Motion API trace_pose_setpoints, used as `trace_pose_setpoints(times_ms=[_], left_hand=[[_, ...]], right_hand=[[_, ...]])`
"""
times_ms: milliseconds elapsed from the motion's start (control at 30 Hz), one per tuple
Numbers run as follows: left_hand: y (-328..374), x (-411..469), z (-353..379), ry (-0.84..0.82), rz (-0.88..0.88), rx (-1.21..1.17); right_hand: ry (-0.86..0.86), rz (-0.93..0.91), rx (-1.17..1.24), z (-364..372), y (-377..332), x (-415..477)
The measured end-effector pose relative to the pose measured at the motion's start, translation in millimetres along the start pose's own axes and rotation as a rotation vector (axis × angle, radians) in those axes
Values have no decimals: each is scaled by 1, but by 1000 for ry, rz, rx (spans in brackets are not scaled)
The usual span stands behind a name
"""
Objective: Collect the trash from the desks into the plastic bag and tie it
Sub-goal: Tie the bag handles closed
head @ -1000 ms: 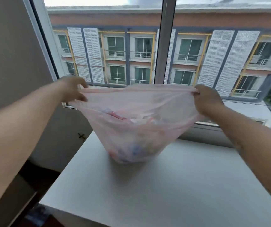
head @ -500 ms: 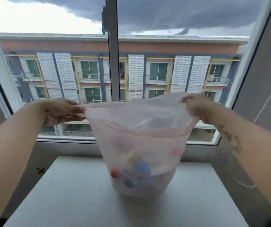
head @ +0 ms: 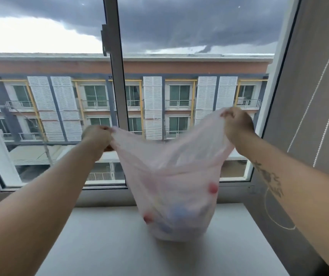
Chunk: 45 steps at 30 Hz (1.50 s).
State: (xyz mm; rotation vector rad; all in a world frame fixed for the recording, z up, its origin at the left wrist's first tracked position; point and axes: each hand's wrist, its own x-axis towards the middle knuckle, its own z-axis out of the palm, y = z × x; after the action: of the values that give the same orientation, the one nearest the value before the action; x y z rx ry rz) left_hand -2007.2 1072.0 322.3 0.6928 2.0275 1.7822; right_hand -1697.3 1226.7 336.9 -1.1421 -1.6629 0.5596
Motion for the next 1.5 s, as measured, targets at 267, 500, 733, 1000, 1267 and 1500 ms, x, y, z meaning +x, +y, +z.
trace_pose_setpoints(times_ms=[267,500,733,1000,1267,1500], left_hand=[[0,19,-13,120,26,11],[-5,27,-13,-104,-49,-48],[-4,25,-11,-118,-112,-147],[-31,30,-10,-124,-156,-453],[-79,10,-27,-342,3,-506],[-115,11,-42,-186,-57,-535]], right_hand=[[82,35,34,7,2,-9],[29,139,106,23,2,-20],[-26,330,225,22,-10,-27],[-134,457,629,27,-5,-39],[-437,273,749,56,30,-88],[-175,172,324,63,58,-107]])
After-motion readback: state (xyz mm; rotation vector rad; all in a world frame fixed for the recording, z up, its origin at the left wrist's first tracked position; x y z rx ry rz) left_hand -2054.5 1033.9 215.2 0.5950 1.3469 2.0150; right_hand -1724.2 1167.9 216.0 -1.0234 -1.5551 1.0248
